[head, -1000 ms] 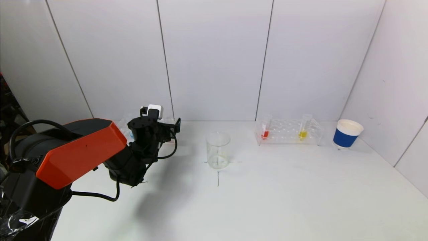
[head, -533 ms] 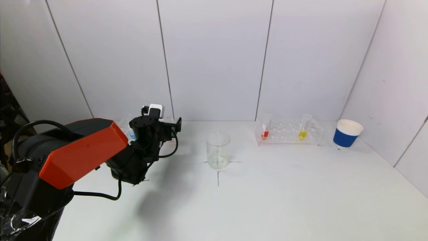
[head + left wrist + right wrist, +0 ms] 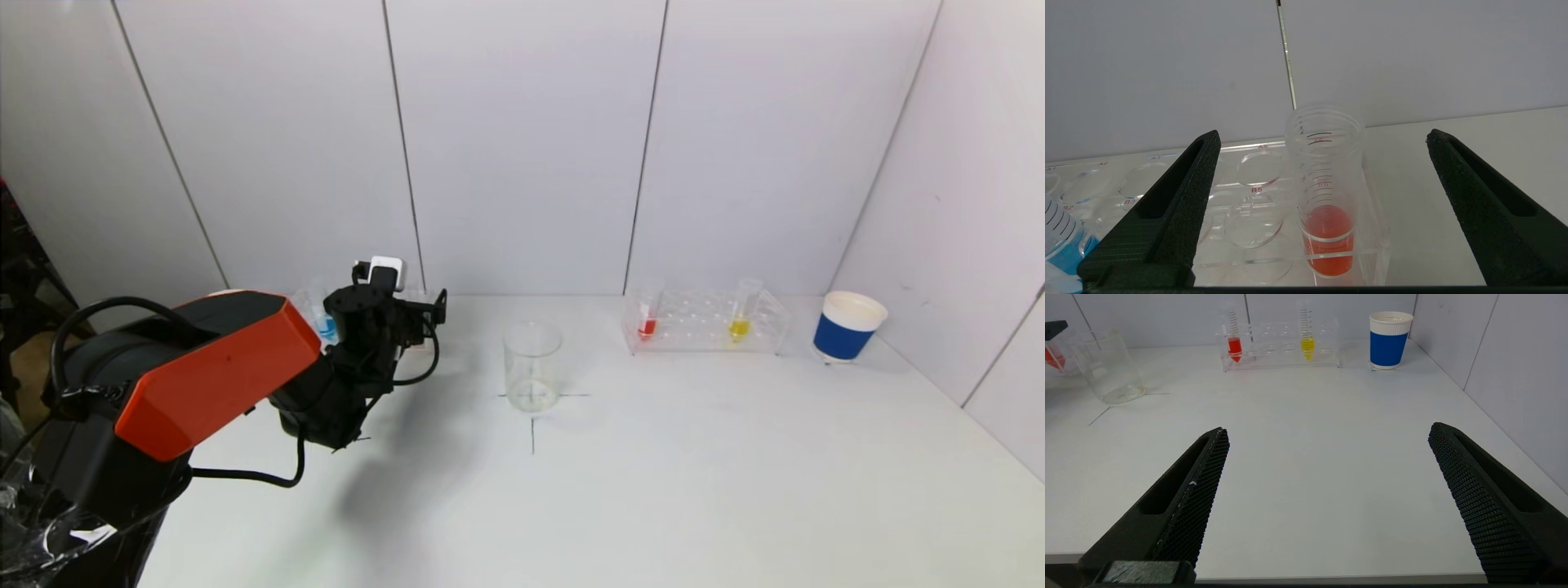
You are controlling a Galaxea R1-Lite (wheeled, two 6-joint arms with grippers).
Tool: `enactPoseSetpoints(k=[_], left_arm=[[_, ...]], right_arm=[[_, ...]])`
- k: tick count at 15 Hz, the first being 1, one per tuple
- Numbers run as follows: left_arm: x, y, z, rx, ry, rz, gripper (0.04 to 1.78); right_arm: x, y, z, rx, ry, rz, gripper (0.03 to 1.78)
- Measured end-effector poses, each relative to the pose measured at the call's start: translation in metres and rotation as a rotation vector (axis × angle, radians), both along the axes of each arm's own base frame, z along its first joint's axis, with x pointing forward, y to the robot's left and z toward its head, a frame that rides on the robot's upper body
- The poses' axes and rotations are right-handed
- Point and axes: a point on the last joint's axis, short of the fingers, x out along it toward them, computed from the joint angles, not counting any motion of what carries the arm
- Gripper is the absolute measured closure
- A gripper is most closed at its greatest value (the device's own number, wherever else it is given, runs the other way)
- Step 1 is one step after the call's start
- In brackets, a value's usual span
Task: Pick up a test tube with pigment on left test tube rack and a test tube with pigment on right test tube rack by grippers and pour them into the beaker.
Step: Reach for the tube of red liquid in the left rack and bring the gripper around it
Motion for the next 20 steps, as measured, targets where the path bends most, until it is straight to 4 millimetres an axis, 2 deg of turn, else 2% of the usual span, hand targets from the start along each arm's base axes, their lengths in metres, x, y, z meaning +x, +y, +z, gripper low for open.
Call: enactPoseSetpoints(k=[6,15,18,20], left_arm=[[0.001,-0.0005,-0.0055,0.004,0.011,0.001,0.06],[0.0036,0.0,-0.0036,0.001,0.004,0.009,0.07],[0.0044,-0.0001,-0.0055,0.004,0.011,0.009,0.27],[0.0052,0.0006,-0.0059,0.004,0.01,0.011,0.53]], right_arm=[[0.0,0.0,0.0,0.0,0.0,0.0,0.04],[0.0,0.0,0.0,0.0,0.0,0.0,0.04],[0.0,0.0,0.0,0.0,0.0,0.0,0.04],[0.0,0.0,0.0,0.0,0.0,0.0,0.04]])
